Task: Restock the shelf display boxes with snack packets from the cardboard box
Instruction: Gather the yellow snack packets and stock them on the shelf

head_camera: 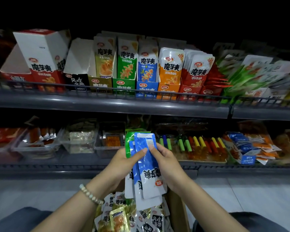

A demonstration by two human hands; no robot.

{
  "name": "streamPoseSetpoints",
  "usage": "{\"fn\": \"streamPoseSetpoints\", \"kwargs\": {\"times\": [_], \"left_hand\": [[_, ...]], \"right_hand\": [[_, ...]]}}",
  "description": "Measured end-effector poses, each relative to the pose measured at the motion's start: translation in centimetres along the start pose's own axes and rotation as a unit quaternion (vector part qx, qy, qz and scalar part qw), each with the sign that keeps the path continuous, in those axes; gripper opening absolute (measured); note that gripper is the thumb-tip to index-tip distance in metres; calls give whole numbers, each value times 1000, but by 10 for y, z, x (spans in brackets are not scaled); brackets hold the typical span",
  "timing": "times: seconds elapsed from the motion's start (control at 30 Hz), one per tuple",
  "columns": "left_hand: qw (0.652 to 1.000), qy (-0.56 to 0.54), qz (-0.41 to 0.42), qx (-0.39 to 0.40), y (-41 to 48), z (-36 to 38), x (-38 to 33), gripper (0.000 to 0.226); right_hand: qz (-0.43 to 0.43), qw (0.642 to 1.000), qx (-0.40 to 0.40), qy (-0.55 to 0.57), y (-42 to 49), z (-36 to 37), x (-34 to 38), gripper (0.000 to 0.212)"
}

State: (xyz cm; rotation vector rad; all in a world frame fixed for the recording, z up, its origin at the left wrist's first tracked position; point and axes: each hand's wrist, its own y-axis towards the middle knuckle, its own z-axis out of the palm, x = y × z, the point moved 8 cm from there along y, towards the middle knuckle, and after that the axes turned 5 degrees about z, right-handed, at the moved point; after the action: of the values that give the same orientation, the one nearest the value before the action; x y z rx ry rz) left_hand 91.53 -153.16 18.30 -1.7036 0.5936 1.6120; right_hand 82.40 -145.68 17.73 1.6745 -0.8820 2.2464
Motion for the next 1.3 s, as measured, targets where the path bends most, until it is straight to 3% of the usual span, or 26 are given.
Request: {"fn": "streamPoseSetpoints", "kwargs": {"times": [0.13,0.23,0.33,0.53,0.6,0.8,0.93,1.07,1.13,1.2,1.3], "left_hand": [[983,-119,-1,-140,5,-25,2,11],[956,-235,-10,-174,9,-30,5,13],[948,-290,-28,-129,10,-20,6,26],[980,-182,-81,-24,4,-10,11,60],[975,-192,-109,22,-1,0,8,58],[941,-249,-178,148,-6,3,-1,46],[933,-217,-197,208,-13,4,3,45],[902,-236,-199,303,-25,12,-3,57],[918,-200,-195,280,-26,16,0,42],[960,-113,-158,203,-18,14,9,27],[992,-39,-63,104,-4,9,12,26]], "right_hand": [[68,992,46,-97,-1,0,-7,35],[129,991,42,-5,0,0,-25,46],[120,984,-11,130,2,-9,-25,45],[82,947,-101,295,7,-37,-11,24],[73,956,-96,267,10,-41,-6,23],[18,998,-47,46,15,-55,25,25],[32,999,-2,-1,16,-51,27,28],[54,997,55,-24,14,-45,29,35],[45,998,39,-25,13,-42,28,36],[16,1000,-24,-2,14,-43,25,32],[-7,998,-65,25,15,-34,11,23]]}}
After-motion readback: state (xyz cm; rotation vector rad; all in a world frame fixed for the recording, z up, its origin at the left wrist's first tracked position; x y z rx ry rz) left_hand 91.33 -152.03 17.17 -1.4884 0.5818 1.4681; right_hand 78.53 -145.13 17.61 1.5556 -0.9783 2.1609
